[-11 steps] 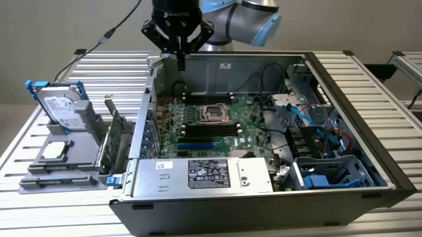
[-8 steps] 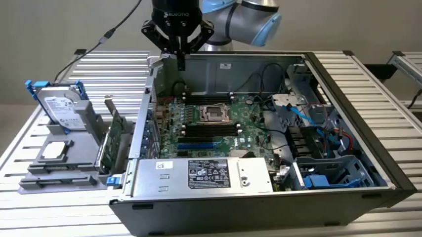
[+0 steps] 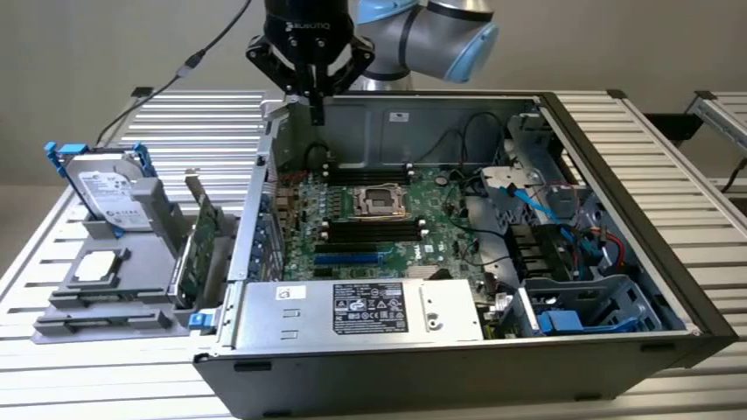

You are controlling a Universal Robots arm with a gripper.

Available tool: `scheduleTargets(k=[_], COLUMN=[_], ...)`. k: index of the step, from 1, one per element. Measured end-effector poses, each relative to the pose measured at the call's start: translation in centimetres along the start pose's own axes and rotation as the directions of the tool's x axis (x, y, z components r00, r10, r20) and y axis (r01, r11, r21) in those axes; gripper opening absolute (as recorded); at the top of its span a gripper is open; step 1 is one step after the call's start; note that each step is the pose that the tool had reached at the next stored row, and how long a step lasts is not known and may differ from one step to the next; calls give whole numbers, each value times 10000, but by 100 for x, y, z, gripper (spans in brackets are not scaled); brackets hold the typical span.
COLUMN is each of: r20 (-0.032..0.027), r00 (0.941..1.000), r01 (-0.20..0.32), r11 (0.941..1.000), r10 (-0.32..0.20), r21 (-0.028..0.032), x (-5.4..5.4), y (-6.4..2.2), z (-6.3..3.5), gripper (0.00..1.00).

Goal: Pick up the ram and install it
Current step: 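Reach for the ram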

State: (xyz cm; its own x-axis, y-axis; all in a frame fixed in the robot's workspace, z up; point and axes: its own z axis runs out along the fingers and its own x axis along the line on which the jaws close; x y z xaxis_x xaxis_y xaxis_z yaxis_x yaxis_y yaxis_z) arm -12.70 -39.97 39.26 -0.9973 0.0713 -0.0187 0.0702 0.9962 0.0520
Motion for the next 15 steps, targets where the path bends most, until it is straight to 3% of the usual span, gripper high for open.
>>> scheduleTargets(k=[8,15], r20=[0,-2], r00=[10000,10000], r01=[-1,14], r11=[10000,10000], r10=[1,-14], r21=[-1,-1], x=[343,482], y=[-77,-156], z=[30,35], gripper=[11,11])
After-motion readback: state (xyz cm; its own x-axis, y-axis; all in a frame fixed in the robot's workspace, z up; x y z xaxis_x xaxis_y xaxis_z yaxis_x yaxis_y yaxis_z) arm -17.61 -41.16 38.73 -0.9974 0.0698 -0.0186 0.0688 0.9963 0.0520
